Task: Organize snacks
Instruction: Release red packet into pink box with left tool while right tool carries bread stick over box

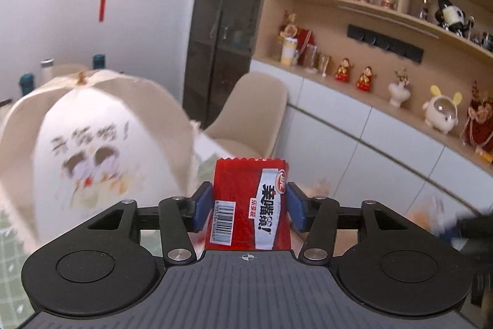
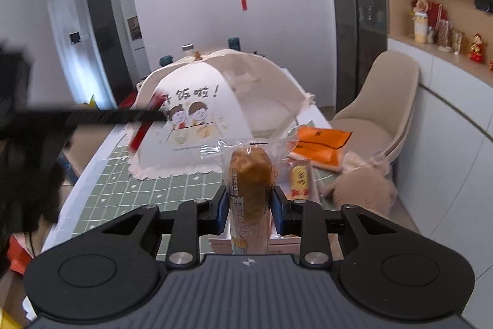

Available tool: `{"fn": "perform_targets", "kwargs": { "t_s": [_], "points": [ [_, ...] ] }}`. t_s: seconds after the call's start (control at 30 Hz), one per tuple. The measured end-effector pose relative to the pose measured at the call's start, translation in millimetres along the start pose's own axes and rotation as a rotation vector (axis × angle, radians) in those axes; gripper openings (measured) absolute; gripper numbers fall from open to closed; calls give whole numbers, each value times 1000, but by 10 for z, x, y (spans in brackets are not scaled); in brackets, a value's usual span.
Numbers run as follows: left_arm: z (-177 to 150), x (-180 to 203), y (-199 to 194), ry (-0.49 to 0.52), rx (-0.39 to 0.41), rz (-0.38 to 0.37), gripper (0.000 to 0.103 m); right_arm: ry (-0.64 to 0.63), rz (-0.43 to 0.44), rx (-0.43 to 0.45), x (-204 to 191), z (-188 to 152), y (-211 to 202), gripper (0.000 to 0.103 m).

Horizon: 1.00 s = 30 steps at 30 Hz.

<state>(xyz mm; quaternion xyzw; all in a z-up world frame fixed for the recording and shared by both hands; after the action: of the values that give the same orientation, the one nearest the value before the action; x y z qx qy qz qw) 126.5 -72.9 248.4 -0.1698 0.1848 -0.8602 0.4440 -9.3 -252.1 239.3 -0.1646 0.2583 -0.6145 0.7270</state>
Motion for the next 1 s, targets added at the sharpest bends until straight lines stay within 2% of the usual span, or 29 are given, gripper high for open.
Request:
{"fn": "perform_targets", "kwargs": {
  "t_s": [0.1,0.2,0.27,0.37,0.5,0.67,0.77,0.87,0.9,1.0],
  "points": [
    [123,6,355,-51,-51,-54,66,-1,-19,7,72,1,-10,28],
    [28,-79,709,-85,-107,-26,64,17,-34,1,161,-22,17,28],
    [-38,-148,753,-109,-90,-6,64,28,-40,-5,199,-48,41,28],
    [-76,-232,788,-197,-74,-51,64,37,-46,-19,257,-86,78,28],
    [-245,-332,751,-179,-101,-35,64,48,-38,-34,267,-69,168,28],
    [-472,-380,773,-215,-139,-67,64,16,-10,20,150,229,156,28],
    [-492,-395,841,-260,-119,-67,64,-19,-3,81,59,492,107,28],
    [-578,-356,1010,-229,-185,-32,64,-37,-11,117,19,721,124,28],
    [-604,-369,1026,-234,-178,-20,64,-36,-7,120,18,791,145,28],
    [-687,-402,1036,-291,-179,-65,63,-20,0,119,32,929,219,28]
  ]
}}
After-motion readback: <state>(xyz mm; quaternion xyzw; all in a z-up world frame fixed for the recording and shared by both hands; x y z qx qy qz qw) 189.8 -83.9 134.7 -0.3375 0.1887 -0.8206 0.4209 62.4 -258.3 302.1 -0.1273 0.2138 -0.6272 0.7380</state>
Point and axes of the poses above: each gripper's, at about its wrist camera, not at the fingertips, and y roughly the way its jaws point, x to its right, z to its top, the point moved 6 cm from there along y, roughly the way its jaws point, and after that the axes turned 3 degrees about y, right-handed, at the moved point
